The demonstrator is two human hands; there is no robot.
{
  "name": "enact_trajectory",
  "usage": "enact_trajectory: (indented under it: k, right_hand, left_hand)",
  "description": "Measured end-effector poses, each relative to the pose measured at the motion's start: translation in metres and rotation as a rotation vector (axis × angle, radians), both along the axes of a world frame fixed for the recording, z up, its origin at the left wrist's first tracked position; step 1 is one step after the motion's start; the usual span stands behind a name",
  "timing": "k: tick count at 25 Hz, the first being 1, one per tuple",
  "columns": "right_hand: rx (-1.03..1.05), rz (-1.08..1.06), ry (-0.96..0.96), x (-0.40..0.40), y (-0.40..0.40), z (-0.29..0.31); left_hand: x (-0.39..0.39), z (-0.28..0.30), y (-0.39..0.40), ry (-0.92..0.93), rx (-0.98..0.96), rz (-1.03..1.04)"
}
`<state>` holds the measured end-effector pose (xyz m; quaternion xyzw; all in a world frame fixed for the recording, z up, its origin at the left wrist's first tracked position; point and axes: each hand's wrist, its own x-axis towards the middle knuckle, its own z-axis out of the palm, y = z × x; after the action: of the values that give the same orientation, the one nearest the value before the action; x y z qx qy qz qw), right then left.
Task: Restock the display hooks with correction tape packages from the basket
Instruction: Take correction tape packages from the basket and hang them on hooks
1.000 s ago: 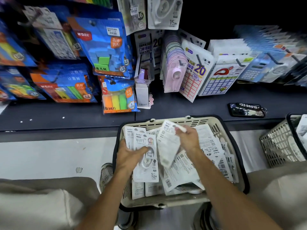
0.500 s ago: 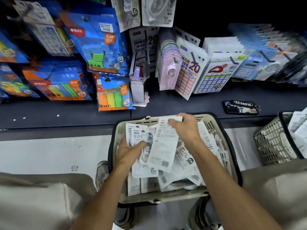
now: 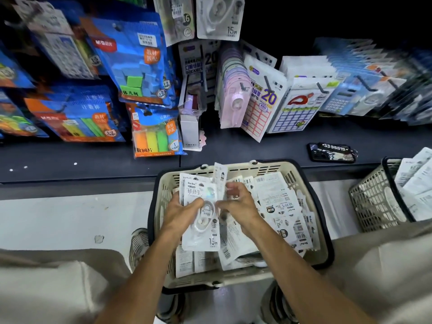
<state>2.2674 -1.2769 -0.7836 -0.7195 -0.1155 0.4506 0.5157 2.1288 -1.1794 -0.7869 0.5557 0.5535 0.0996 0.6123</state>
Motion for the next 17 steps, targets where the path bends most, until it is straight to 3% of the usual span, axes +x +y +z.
enact_trajectory:
  k: [3,5,8,10,14,17]
  right_hand:
    - [-0.014,-0.011,0.254,-0.002,-0.011,-0.023]
    - [-0.015,0.106,0.236,-0.001,-0.015,-0.031]
    - [0.024,0.093,0.248,-0.001,-0.011,-0.034]
    - [0.118,0.062,0.389,-0.007,-0.008,-0.036]
    - [0.198,0.009,0.309,-0.007,-0.011,-0.044]
    - [0.311,-0.036,0.437,-0.002,-0.019,-0.047]
  left_hand:
    - [-0.001,-0.006,-0.006,0.057,0.060,-0.051]
    - [-0.001,-0.005,-0.006,0.107,0.210,-0.062]
    - [-0.003,0.004,0.002,0.142,0.322,-0.016]
    - [-0.005,0.002,0.007,0.152,0.303,-0.007]
    - [-0.007,-0.007,0.008,-0.016,0.074,0.111]
    - [-0.009,-0.007,0.010,-0.082,0.020,0.049]
